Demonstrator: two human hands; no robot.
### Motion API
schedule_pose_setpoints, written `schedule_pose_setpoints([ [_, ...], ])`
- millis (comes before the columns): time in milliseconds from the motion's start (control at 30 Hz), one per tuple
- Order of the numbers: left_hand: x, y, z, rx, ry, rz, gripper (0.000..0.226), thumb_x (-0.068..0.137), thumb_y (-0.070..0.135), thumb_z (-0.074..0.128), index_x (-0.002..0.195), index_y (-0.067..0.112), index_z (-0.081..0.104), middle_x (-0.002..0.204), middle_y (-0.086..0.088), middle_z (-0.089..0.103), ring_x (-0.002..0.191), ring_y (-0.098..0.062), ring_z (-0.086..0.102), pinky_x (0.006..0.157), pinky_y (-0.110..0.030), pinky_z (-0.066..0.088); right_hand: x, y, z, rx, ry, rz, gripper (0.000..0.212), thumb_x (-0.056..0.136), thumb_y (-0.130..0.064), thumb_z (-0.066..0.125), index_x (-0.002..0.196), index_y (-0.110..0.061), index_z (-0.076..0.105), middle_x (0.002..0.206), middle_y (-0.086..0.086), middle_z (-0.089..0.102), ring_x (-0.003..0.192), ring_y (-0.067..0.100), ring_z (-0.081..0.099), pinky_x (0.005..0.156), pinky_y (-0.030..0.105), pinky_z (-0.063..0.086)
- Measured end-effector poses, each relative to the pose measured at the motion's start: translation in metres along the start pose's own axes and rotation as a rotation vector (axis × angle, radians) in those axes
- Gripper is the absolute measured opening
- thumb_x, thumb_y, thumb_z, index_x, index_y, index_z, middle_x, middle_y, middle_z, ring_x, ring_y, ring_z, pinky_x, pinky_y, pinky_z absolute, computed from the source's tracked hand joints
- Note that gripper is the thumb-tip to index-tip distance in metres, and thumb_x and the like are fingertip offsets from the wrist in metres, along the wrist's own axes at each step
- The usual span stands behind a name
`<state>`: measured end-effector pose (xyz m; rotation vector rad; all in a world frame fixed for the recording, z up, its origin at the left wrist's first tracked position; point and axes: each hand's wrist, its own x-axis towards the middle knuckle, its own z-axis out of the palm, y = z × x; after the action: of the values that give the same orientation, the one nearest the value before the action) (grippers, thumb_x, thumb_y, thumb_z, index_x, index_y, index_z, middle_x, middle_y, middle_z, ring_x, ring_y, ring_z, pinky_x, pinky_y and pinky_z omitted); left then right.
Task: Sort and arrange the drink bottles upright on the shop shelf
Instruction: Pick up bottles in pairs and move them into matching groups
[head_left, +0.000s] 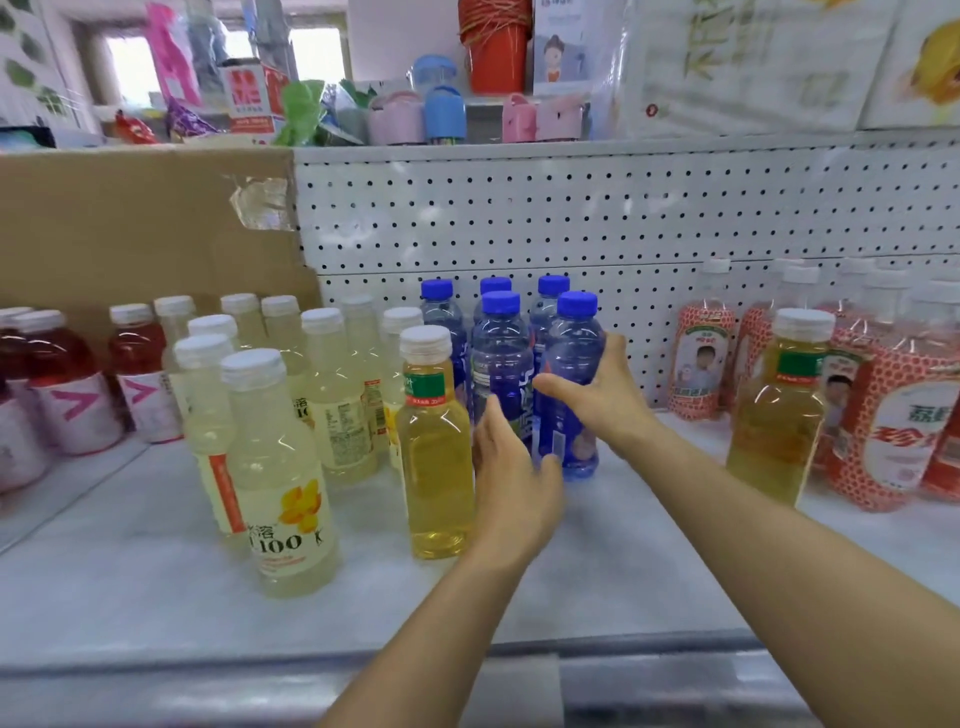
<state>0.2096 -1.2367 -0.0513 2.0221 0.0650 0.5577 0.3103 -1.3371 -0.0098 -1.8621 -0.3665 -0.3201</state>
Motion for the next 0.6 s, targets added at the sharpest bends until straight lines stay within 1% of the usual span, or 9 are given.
schedule_pose_setpoints([
  [67,-0.019,0.003,-0.006,0.008,-0.061,0.089,0.075,0.096,0.017,0.06,0.157,0.024,0.016,0.16,0.007,0.025,0.147,-0.007,0.022,0.118,-0.024,0.022,-0.004,0.001,0.0,-0.029,-0.012,0.005,0.076,0.08,-0.026,0.079,0.138,-0.022,0.03,0.13,0.0,0.051,0.118,0.019,0.056,0.093,0.035,0.046],
  [133,-0.04,0.004,-0.017,0.063,-0.032,0.292,0.065,0.093,0.018,0.065,0.15,0.023,0.035,0.149,0.011,0.041,0.138,-0.004,0.035,0.116,-0.024,0.031,-0.023,0.003,-0.007,-0.111,0.039,-0.072,0.086,0.079,-0.025,0.079,0.147,-0.022,0.026,0.143,0.003,0.044,0.13,0.02,0.046,0.106,0.038,0.04],
  [200,-0.055,0.001,-0.033,0.203,0.164,0.511,0.062,0.085,0.022,0.07,0.142,0.021,0.045,0.139,0.009,0.047,0.131,-0.006,0.04,0.113,-0.02,0.03,-0.053,0.006,-0.023,-0.234,0.238,-0.284,0.088,0.079,-0.025,0.081,0.149,-0.02,0.028,0.148,0.003,0.039,0.136,0.019,0.037,0.111,0.039,0.034],
  [233,-0.057,-0.002,-0.04,0.241,0.289,0.567,0.066,0.081,0.026,0.071,0.141,0.02,0.045,0.138,0.007,0.046,0.132,-0.009,0.039,0.113,-0.022,0.027,-0.067,0.01,-0.036,-0.303,0.373,-0.41,0.086,0.078,-0.024,0.081,0.148,-0.016,0.031,0.147,0.005,0.039,0.136,0.021,0.037,0.112,0.042,0.034],
  [300,-0.055,-0.008,-0.052,0.178,0.465,0.498,0.078,0.076,0.029,0.076,0.143,0.019,0.038,0.141,0.003,0.039,0.136,-0.013,0.034,0.117,-0.03,0.024,-0.087,0.023,-0.065,-0.395,0.633,-0.552,0.084,0.076,-0.025,0.08,0.144,-0.008,0.033,0.146,0.011,0.037,0.136,0.028,0.036,0.112,0.049,0.033],
  [333,-0.052,-0.01,-0.056,0.112,0.483,0.401,0.086,0.075,0.028,0.081,0.145,0.02,0.033,0.143,0.002,0.035,0.137,-0.015,0.031,0.118,-0.036,0.024,-0.093,0.03,-0.079,-0.38,0.718,-0.523,0.088,0.075,-0.027,0.08,0.145,-0.006,0.031,0.147,0.014,0.034,0.138,0.029,0.033,0.113,0.049,0.031],
  [400,-0.04,-0.011,-0.059,-0.013,0.406,0.186,0.101,0.072,0.027,0.088,0.15,0.021,0.023,0.147,0.003,0.029,0.14,-0.018,0.028,0.119,-0.046,0.027,-0.096,0.042,-0.101,-0.242,0.754,-0.291,0.101,0.073,-0.029,0.084,0.151,-0.009,0.022,0.153,0.013,0.026,0.141,0.022,0.027,0.117,0.043,0.028],
  [500,-0.024,-0.017,-0.058,-0.14,0.302,0.024,0.11,0.072,0.032,0.088,0.153,0.027,0.015,0.151,0.004,0.027,0.142,-0.018,0.029,0.118,-0.048,0.031,-0.09,0.05,-0.114,-0.039,0.549,0.044,0.113,0.073,-0.033,0.086,0.155,-0.027,0.008,0.157,0.001,0.027,0.134,0.01,0.034,0.11,0.034,0.031],
  [600,-0.016,-0.024,-0.058,-0.176,0.286,0.004,0.105,0.072,0.032,0.088,0.151,0.031,0.02,0.149,0.004,0.036,0.138,-0.018,0.038,0.115,-0.047,0.036,-0.082,0.057,-0.116,0.033,0.449,0.11,0.102,0.073,-0.032,0.086,0.152,-0.028,0.022,0.144,-0.004,0.046,0.123,0.015,0.05,0.103,0.038,0.041],
])
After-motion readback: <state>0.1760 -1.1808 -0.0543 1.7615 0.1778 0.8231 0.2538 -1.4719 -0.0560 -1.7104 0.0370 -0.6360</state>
